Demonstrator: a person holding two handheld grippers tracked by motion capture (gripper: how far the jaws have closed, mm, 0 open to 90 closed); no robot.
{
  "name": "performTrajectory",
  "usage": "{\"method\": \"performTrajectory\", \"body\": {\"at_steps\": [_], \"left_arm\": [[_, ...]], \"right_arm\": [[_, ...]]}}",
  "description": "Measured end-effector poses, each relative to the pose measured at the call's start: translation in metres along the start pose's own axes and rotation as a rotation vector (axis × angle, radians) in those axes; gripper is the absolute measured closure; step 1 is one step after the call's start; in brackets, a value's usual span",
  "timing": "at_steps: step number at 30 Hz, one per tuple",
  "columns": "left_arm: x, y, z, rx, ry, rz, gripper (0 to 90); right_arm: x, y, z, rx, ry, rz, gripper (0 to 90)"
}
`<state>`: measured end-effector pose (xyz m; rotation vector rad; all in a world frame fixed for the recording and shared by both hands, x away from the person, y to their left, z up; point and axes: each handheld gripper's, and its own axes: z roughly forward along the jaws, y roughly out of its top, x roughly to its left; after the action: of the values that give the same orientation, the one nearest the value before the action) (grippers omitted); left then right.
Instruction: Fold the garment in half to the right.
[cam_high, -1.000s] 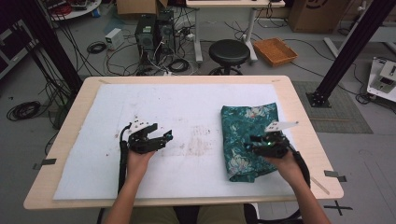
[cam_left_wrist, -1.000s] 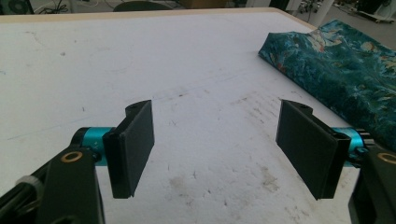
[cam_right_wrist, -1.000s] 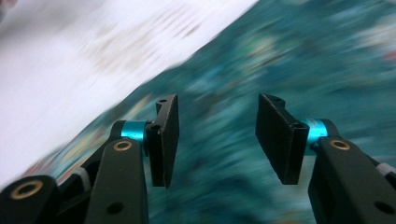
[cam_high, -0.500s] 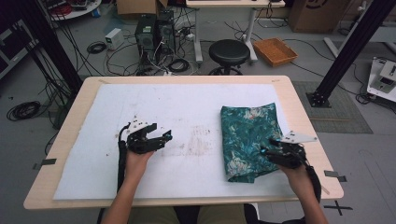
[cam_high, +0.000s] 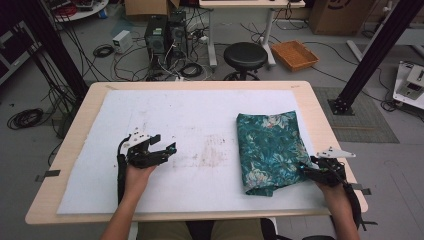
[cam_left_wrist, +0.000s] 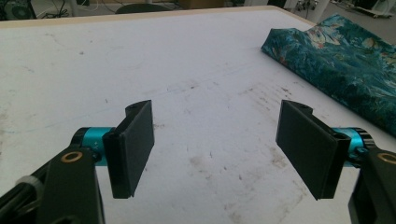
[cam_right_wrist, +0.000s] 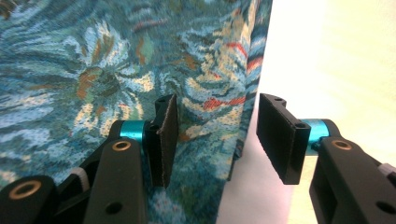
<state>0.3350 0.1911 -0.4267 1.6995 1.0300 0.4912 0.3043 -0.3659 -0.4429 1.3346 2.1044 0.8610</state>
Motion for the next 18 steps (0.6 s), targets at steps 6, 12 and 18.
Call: {"method": "performTrajectory", "body": {"at_steps": [6,12,18], "left_arm": [[0.006,-0.003,-0.007,-0.019,-0.001,-0.003,27.9],[0.010,-0.002,-0.010,-0.044,0.000,-0.011,27.9],[0.010,-0.001,-0.011,-0.051,-0.004,0.002,27.9]], "right_arm": [[0.002,0.008,-0.017,-0.169,0.020,0.034,38.9],[0.010,0.023,-0.018,-0.246,0.037,0.039,21.6],[0.015,0.041,-0.014,-0.248,0.052,0.041,21.6]]}}
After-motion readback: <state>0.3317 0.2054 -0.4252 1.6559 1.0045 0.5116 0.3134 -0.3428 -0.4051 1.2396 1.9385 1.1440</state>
